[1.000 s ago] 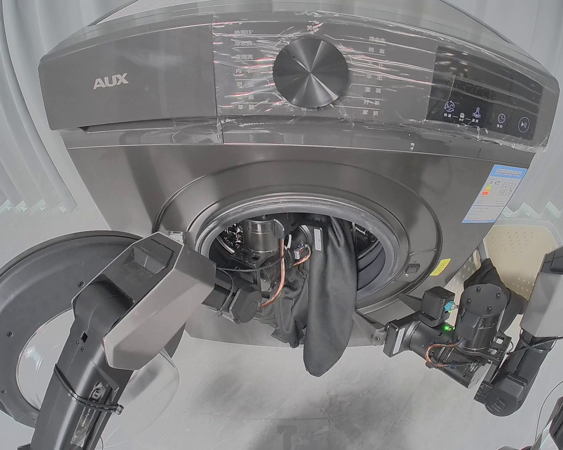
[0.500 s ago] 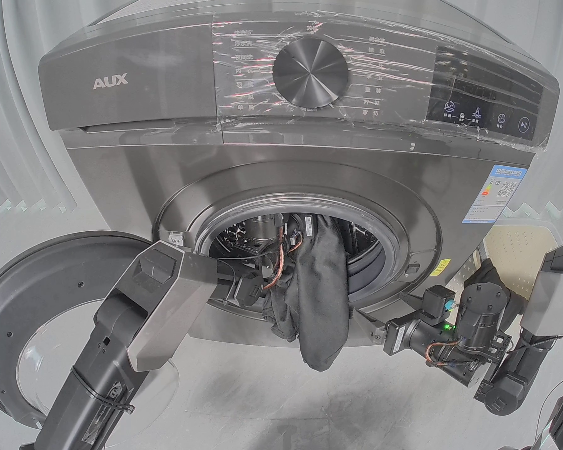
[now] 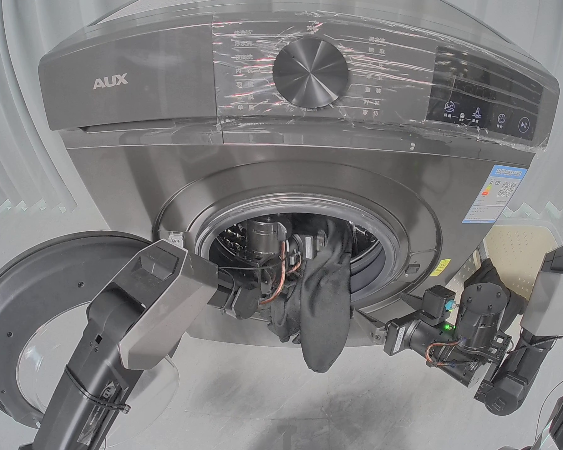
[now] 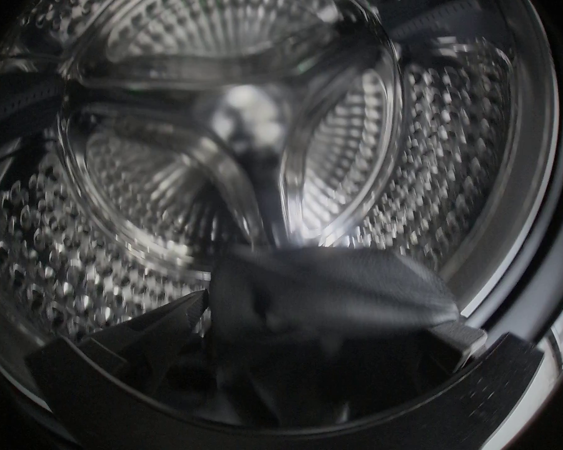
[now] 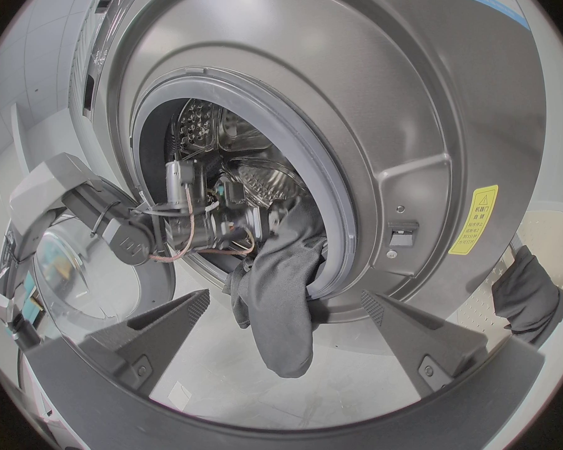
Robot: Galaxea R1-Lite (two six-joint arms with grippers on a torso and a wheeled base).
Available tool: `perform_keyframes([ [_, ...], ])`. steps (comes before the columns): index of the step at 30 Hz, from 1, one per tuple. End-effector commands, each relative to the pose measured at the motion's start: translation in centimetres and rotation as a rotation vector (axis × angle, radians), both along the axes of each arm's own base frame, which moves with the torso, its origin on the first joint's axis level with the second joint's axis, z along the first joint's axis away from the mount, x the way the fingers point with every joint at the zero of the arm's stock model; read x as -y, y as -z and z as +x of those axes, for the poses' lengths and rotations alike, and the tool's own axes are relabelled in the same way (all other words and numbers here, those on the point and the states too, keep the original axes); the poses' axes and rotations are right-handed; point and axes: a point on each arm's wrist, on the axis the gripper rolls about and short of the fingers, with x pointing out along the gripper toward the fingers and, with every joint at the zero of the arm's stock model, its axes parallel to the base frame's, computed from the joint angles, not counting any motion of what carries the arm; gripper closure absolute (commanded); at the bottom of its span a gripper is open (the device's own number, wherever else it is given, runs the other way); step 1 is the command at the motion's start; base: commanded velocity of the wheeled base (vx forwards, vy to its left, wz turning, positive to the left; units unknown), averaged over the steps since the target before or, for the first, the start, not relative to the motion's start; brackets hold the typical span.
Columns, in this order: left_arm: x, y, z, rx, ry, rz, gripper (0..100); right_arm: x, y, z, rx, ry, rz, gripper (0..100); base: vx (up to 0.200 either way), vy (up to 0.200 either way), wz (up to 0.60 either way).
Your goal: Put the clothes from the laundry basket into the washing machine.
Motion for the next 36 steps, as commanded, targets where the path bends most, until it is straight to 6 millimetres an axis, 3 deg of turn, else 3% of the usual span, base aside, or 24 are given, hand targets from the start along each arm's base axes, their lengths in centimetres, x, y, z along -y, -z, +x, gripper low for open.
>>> perform_keyframes([
  [1, -0.8, -0.9, -5.0, -0.167, 0.092, 0.11, 0, 0.0, 0.0, 0.0, 0.002, 0.0, 0.001, 0, 0.0, 0.0, 0.0],
  [7, -1.1, 0.1, -7.5, -0.239, 0.172, 0.167, 0, 0.0, 0.0, 0.0, 0.003, 0.0, 0.002, 0, 0.0, 0.0, 0.0],
  [13, -0.8, 1.1, -8.2, -0.272, 0.225, 0.18, 0, -0.2, 0.0, 0.0, 0.0, -0.006, 0.0, 0, 0.0, 0.0, 0.0],
  [18, -0.6, 2.5, -7.6, -0.276, 0.222, 0.192, 0, -0.2, 0.1, -0.1, -0.001, -0.008, -0.001, 0, 0.0, 0.0, 0.0],
  [19, -0.6, 2.6, -7.4, -0.278, 0.219, 0.194, 100, -0.2, 0.1, -0.1, -0.001, -0.008, -0.001, 0, 0.0, 0.0, 0.0],
  [24, -0.8, 4.0, -7.1, -0.292, 0.206, 0.204, 100, -0.3, 0.0, -0.1, 0.002, -0.009, 0.001, 0, 0.0, 0.0, 0.0],
  [30, -0.5, 4.0, -6.6, -0.273, 0.2, 0.188, 100, -0.3, 0.2, -0.1, -0.003, -0.011, -0.003, 0, 0.0, 0.0, 0.0],
  [36, 0.5, 1.6, -2.8, -0.102, 0.065, 0.104, 100, -0.4, 0.2, -0.1, -0.002, -0.012, -0.002, 0, 0.0, 0.0, 0.0],
])
